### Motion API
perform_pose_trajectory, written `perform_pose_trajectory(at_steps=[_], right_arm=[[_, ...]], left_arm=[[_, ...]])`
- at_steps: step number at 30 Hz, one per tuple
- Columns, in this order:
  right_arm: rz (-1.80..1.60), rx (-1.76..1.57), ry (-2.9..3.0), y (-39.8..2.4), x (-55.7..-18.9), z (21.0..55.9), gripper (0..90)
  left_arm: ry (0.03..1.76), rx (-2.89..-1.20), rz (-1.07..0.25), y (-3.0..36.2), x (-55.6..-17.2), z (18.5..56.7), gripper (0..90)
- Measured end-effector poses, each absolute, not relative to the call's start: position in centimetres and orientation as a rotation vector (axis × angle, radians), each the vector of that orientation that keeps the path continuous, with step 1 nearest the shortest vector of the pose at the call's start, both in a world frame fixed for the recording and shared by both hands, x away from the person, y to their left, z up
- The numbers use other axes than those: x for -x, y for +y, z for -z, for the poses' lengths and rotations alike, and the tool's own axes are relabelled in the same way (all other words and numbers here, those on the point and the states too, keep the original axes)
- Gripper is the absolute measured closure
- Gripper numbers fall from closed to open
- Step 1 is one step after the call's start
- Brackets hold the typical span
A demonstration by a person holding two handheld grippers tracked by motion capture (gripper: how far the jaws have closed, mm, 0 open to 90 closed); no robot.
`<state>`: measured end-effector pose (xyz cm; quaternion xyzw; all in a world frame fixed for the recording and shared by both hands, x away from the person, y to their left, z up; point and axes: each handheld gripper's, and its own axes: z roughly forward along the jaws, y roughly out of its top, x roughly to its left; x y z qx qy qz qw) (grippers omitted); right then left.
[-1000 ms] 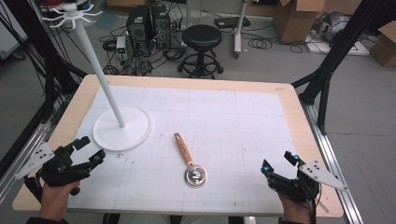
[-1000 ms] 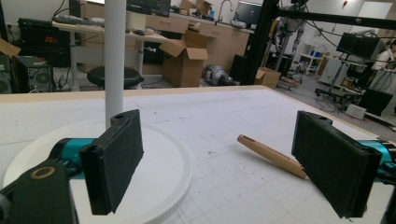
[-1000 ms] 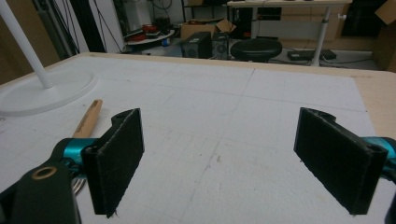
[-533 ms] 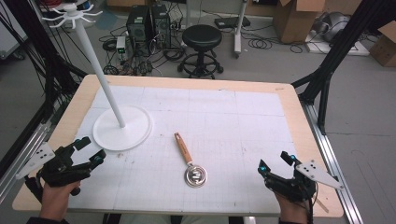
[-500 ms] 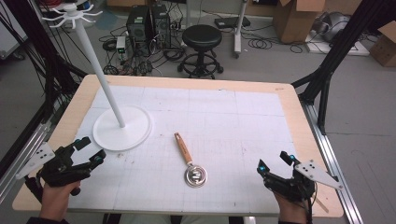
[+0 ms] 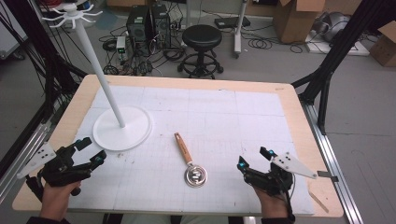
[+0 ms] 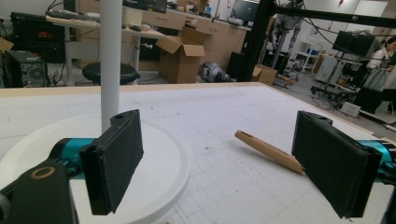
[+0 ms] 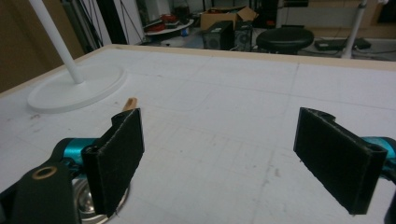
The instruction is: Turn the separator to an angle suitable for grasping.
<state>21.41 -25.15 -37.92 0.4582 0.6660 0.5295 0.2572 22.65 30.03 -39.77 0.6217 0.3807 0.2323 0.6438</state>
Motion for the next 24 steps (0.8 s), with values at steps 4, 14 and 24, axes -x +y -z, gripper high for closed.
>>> perform_pose_trajectory(at_steps=[4, 14, 24], right_arm=[[-1.461, -1.200, 1.907, -23.3, -22.3, 38.4, 35.6], [-1.357, -1.035, 2.356, -12.6, -26.3, 42.1, 89.2], [-1.138, -1.004, 2.527, -8.1, -27.9, 44.5, 89.3]], left_arm=[[0.867, -1.420, -0.528, 30.0, -22.7, 39.8, 17.0], [0.865, -1.434, -0.524, 29.9, -22.8, 39.9, 17.1], [0.869, -1.428, -0.516, 30.1, -22.9, 39.9, 17.3]])
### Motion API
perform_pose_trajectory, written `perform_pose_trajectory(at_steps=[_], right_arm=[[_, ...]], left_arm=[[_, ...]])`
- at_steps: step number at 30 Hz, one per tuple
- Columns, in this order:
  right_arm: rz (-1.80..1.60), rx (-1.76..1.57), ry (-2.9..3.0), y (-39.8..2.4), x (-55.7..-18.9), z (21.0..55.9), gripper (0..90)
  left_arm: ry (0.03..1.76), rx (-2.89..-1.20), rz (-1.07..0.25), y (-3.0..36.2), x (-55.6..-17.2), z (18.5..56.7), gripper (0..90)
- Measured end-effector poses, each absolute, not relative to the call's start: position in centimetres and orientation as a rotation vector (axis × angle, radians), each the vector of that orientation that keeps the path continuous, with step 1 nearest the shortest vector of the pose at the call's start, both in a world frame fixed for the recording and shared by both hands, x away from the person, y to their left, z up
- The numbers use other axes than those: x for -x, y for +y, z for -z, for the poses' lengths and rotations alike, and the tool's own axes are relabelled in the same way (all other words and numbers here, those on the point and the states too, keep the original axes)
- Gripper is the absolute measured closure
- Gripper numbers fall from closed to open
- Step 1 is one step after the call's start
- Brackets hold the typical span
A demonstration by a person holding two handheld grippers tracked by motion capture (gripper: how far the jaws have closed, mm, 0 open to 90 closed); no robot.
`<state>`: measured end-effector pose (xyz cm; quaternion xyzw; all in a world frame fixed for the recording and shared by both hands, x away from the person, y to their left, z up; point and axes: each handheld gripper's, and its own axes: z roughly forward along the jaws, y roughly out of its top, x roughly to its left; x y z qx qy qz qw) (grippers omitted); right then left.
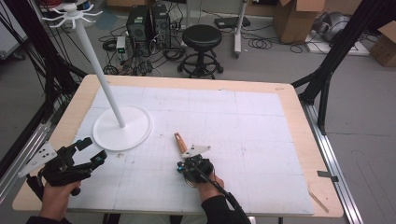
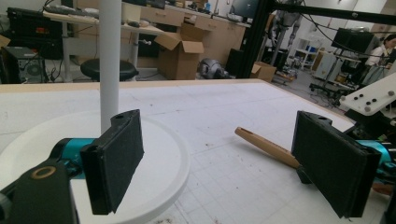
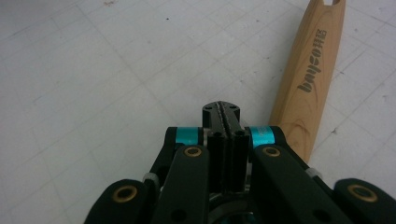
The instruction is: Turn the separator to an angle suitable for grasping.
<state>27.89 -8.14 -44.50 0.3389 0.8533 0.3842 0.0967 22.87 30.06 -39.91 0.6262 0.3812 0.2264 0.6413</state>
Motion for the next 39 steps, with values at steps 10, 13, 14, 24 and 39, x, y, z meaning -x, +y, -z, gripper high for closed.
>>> perform_pose_trajectory(at_steps=[10, 13, 14, 24, 39], right_arm=[[-1.048, -1.025, 2.508, -9.6, -27.8, 44.1, 89.4], [-1.040, -1.036, 2.498, -10.0, -27.7, 44.1, 89.4], [-1.054, -1.043, 2.492, -10.2, -27.7, 44.2, 89.4], [-1.035, -1.069, 2.457, -11.1, -27.7, 44.2, 89.4], [-1.115, -1.192, 2.336, -16.1, -27.4, 43.9, 89.4]], left_arm=[[0.871, -1.423, -0.514, 30.0, -22.8, 39.9, 17.3], [0.870, -1.425, -0.517, 30.0, -22.8, 39.9, 17.3], [0.872, -1.424, -0.515, 30.0, -22.8, 39.9, 17.3], [0.871, -1.421, -0.515, 30.1, -22.8, 39.9, 17.3], [0.875, -1.422, -0.514, 30.0, -22.9, 39.9, 17.3]])
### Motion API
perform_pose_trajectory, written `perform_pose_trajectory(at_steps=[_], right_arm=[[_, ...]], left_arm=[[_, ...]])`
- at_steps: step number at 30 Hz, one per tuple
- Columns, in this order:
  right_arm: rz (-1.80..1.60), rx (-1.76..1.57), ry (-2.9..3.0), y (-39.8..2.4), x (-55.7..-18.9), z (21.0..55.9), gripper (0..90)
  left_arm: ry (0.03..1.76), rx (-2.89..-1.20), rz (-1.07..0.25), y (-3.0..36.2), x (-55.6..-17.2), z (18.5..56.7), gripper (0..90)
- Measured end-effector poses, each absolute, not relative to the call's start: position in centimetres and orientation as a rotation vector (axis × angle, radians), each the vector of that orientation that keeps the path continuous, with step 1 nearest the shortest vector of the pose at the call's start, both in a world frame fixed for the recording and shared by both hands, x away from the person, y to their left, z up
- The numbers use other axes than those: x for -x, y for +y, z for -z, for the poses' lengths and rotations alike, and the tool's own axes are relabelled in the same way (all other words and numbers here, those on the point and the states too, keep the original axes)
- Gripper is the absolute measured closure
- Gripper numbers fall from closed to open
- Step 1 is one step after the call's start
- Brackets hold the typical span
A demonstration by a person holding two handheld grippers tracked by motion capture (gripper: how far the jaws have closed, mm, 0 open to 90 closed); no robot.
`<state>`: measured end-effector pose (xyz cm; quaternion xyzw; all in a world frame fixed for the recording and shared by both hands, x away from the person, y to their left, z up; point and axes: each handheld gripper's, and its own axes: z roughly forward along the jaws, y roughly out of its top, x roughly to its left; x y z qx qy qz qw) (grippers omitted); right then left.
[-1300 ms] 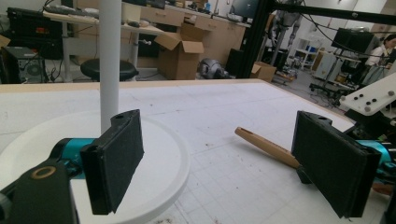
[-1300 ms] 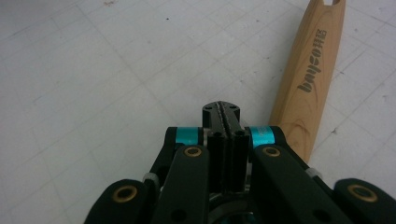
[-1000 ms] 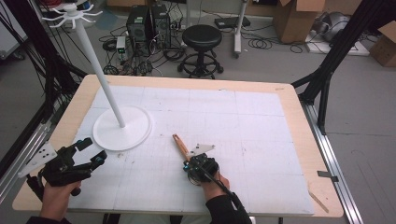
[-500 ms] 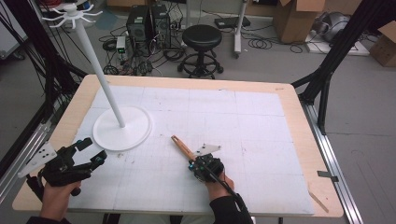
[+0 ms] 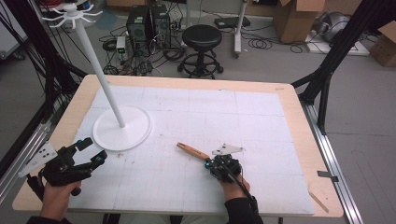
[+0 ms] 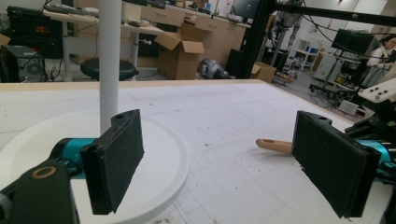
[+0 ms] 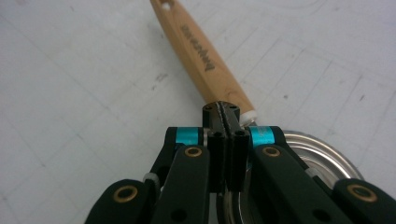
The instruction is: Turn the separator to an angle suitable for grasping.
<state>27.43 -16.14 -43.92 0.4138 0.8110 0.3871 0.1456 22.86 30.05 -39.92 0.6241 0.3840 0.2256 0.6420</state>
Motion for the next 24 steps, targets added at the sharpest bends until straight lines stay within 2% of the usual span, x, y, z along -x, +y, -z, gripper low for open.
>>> perform_pose_trajectory(at_steps=[6, 11, 15, 24], right_arm=[[-1.241, -1.153, 2.299, -17.0, -27.2, 42.7, 89.4], [-1.135, -1.053, 2.424, -13.1, -27.9, 43.6, 89.4], [-1.068, -1.069, 2.435, -12.1, -28.9, 43.6, 89.4], [-1.012, -1.106, 2.388, -13.1, -29.8, 43.1, 89.5]], left_arm=[[0.879, -1.418, -0.516, 30.1, -22.9, 39.9, 17.3], [0.878, -1.421, -0.517, 30.0, -22.9, 39.9, 17.3], [0.878, -1.420, -0.514, 30.0, -23.0, 39.9, 17.3], [0.878, -1.421, -0.509, 30.0, -23.0, 40.0, 17.3]])
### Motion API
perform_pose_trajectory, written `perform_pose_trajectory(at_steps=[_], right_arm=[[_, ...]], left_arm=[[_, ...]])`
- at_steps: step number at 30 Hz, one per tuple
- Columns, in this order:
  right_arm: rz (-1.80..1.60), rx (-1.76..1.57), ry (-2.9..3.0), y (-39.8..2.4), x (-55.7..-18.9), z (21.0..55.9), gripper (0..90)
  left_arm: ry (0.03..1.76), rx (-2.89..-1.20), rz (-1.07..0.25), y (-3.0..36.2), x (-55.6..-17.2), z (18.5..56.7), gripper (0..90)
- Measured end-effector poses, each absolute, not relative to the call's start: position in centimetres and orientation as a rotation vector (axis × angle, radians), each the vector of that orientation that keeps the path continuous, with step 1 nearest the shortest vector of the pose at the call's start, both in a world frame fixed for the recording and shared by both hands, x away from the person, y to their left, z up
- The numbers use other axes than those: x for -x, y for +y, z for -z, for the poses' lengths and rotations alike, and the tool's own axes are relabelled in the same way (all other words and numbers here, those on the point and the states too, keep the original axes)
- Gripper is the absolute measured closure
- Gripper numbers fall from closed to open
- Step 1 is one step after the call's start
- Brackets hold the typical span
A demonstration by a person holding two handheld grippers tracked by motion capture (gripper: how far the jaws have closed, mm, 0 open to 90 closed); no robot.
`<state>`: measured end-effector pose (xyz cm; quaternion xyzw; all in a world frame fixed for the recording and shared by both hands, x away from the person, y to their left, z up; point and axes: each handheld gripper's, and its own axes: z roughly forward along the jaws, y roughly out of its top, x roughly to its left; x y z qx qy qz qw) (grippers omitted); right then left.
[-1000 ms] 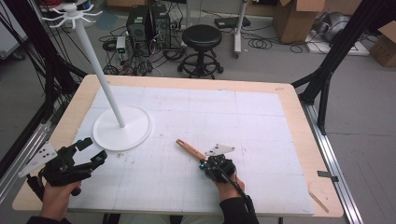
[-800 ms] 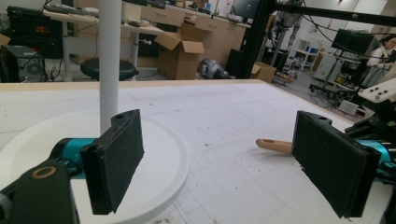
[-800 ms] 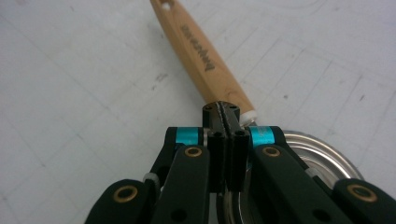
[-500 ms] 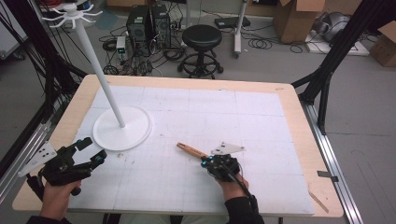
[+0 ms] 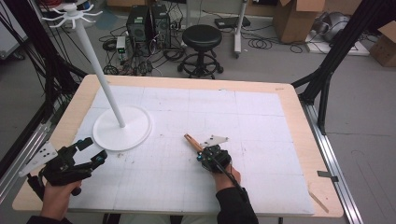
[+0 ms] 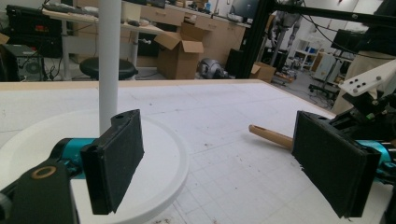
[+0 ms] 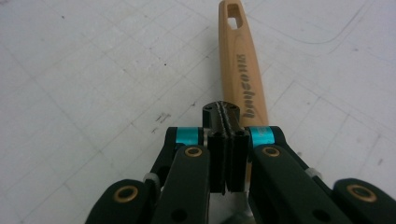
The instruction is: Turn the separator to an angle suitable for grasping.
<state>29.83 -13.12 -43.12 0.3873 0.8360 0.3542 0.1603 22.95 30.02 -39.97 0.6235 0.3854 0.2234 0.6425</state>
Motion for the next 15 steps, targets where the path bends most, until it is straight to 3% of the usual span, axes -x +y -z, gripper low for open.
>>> perform_pose_trajectory(at_steps=[2, 3, 4, 7, 8, 9, 12, 15], right_arm=[[-1.081, -1.107, 2.363, -13.9, -29.4, 42.6, 89.2], [-1.185, -1.103, 2.307, -15.1, -28.5, 41.8, 78.7], [-1.185, -1.103, 2.307, -15.1, -28.5, 41.8, 78.7], [-1.318, -1.126, 2.199, -17.5, -27.1, 40.4, 62.2], [-1.364, -1.112, 2.121, -19.2, -25.8, 39.5, 47.5], [-1.364, -1.112, 2.121, -19.2, -25.8, 39.5, 47.5], [-1.442, -1.136, 1.949, -22.9, -23.4, 38.2, 24.0], [-1.444, -1.157, 1.884, -24.5, -22.3, 37.8, 18.1]], left_arm=[[0.880, -1.418, -0.508, 30.1, -23.0, 40.0, 17.3], [0.879, -1.417, -0.508, 30.1, -23.0, 40.0, 17.3], [0.878, -1.419, -0.508, 30.1, -23.0, 40.0, 17.3], [0.876, -1.417, -0.507, 30.1, -23.0, 39.9, 17.3], [0.876, -1.414, -0.508, 30.1, -23.0, 39.9, 17.3], [0.875, -1.415, -0.507, 30.1, -23.0, 39.9, 17.3], [0.865, -1.416, -0.494, 30.0, -23.0, 39.9, 17.3], [0.859, -1.422, -0.496, 30.0, -23.0, 39.9, 17.3]])
